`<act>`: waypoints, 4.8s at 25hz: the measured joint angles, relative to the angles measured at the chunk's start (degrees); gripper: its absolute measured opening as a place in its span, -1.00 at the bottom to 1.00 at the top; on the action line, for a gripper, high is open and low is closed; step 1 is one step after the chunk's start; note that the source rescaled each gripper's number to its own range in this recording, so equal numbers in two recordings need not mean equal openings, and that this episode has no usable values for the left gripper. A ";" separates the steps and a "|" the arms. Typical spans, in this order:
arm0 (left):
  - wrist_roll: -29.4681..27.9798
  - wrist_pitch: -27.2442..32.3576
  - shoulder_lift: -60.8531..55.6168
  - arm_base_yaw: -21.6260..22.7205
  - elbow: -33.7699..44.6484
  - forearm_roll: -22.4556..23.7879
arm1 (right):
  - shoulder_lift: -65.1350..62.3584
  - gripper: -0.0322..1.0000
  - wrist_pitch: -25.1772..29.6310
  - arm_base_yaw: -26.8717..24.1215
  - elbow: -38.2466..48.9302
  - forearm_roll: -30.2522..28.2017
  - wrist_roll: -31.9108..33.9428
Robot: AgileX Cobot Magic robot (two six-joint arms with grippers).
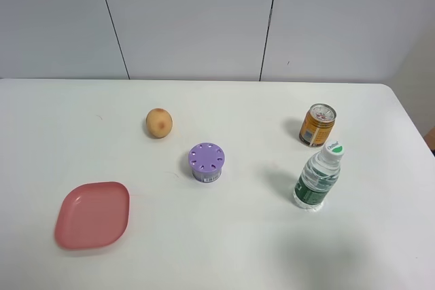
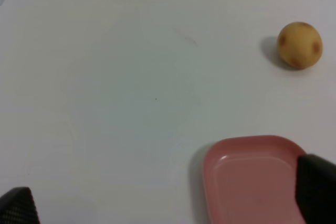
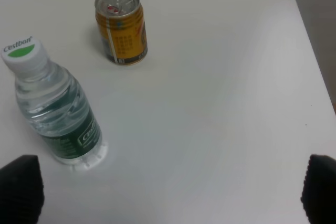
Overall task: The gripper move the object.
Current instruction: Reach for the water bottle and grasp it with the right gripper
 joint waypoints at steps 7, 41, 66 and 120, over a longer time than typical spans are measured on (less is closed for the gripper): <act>0.00 0.00 0.00 0.00 0.00 0.00 | 0.00 1.00 0.00 0.00 0.00 0.00 0.00; 0.00 0.00 0.00 0.00 0.00 0.00 | 12.52 1.00 0.17 0.00 0.05 5.26 -6.21; 0.00 0.00 0.00 0.00 0.00 0.00 | 47.48 1.00 -6.71 3.69 -5.36 6.27 -17.55; 0.00 0.00 0.00 0.00 0.00 0.00 | 69.92 1.00 -62.11 15.61 12.68 3.96 -14.53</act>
